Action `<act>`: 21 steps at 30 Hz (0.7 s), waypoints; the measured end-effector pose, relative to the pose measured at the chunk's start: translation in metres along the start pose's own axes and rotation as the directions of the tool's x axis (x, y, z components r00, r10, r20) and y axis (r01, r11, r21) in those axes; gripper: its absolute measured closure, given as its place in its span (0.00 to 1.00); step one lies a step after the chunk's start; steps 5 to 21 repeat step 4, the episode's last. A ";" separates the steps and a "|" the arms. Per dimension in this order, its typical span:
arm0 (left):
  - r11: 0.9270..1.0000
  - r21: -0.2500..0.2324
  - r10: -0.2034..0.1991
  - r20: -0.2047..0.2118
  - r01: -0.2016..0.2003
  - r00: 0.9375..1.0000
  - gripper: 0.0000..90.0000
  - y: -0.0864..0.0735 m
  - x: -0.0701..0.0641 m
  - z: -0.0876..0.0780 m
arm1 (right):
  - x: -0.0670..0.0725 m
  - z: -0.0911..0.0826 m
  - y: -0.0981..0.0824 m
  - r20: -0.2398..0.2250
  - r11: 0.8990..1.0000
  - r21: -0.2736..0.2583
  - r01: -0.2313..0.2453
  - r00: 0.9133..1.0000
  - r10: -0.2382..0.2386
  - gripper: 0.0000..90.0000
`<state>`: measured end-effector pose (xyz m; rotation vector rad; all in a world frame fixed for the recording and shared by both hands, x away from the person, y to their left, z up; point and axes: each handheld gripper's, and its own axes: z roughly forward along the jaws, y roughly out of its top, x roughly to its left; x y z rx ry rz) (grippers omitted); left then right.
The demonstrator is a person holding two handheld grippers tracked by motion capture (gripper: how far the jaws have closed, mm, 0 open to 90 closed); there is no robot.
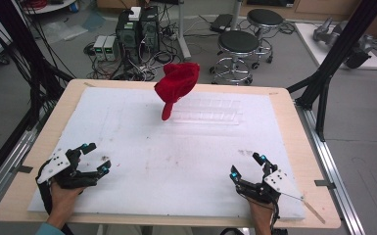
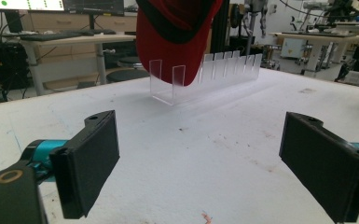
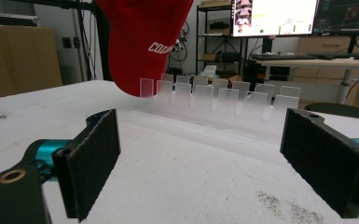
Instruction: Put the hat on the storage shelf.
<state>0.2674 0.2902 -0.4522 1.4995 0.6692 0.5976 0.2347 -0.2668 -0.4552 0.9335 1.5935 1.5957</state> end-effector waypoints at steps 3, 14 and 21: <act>1.000 -0.002 -0.007 -0.006 0.007 1.000 0.14 0.000 0.001 0.000 | 0.000 0.000 0.000 0.002 1.000 0.003 -0.009 1.000 0.009 0.12; 1.000 -0.002 -0.007 -0.006 0.007 1.000 0.14 0.000 0.001 0.000 | 0.000 0.000 0.000 0.001 1.000 0.002 -0.008 1.000 0.008 0.12; 1.000 -0.002 -0.007 -0.006 0.007 1.000 0.14 0.000 0.001 0.000 | 0.000 0.000 0.000 0.001 1.000 0.002 -0.008 1.000 0.008 0.12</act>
